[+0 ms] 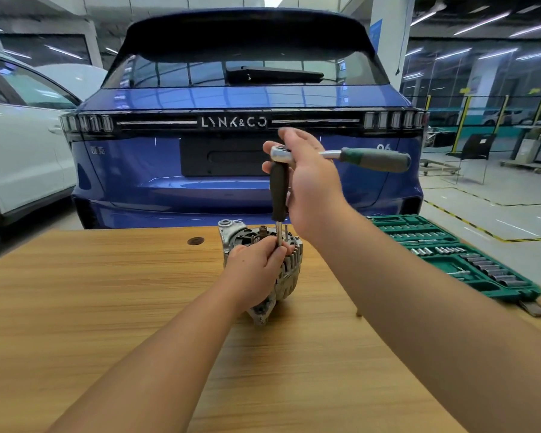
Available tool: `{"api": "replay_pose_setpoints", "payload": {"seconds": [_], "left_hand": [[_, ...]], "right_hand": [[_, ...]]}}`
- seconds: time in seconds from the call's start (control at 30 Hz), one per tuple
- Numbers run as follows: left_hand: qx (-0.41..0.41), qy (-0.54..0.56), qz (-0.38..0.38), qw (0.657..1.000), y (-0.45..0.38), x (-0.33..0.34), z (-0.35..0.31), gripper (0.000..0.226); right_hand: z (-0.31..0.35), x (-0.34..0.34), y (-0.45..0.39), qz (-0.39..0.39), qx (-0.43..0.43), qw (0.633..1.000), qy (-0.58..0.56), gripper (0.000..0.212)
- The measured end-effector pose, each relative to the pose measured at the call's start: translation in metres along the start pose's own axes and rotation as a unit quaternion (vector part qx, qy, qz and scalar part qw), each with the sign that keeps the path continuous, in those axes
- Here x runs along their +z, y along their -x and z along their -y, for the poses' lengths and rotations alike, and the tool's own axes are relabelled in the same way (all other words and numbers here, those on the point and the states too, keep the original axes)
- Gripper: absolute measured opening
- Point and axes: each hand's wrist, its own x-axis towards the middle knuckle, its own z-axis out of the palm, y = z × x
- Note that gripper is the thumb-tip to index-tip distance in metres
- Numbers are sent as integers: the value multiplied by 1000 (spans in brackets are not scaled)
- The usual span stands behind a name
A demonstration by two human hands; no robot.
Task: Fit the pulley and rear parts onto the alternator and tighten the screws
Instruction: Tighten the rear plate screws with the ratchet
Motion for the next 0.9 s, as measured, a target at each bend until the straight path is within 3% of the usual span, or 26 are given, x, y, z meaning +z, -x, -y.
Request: {"api": "replay_pose_setpoints", "payload": {"seconds": [0.1, 0.17, 0.33, 0.43, 0.67, 0.83, 0.9], "left_hand": [[0, 1, -9, 1000, 0, 1, 1, 23], [0, 3, -21, 1000, -1, 1, 2, 30], [4, 9, -20, 1000, 0, 0, -1, 28], [6, 19, -14, 1000, 1, -1, -2, 23], [16, 29, -21, 999, 0, 0, 1, 25], [13, 30, -15, 999, 1, -1, 0, 25], [10, 26, -6, 1000, 4, -2, -3, 26]], "right_hand": [[-12, 2, 8, 15, -223, 951, 214, 17], [-17, 1, 8, 24, -321, 904, 281, 16], [-20, -6, 3, 26, -401, 811, 424, 11], [-12, -12, 1, 31, -453, 726, 516, 20], [12, -9, -7, 130, -388, 584, 701, 74], [27, -4, -15, 141, -342, 568, 735, 53], [33, 2, -21, 143, -282, 593, 741, 42]]}}
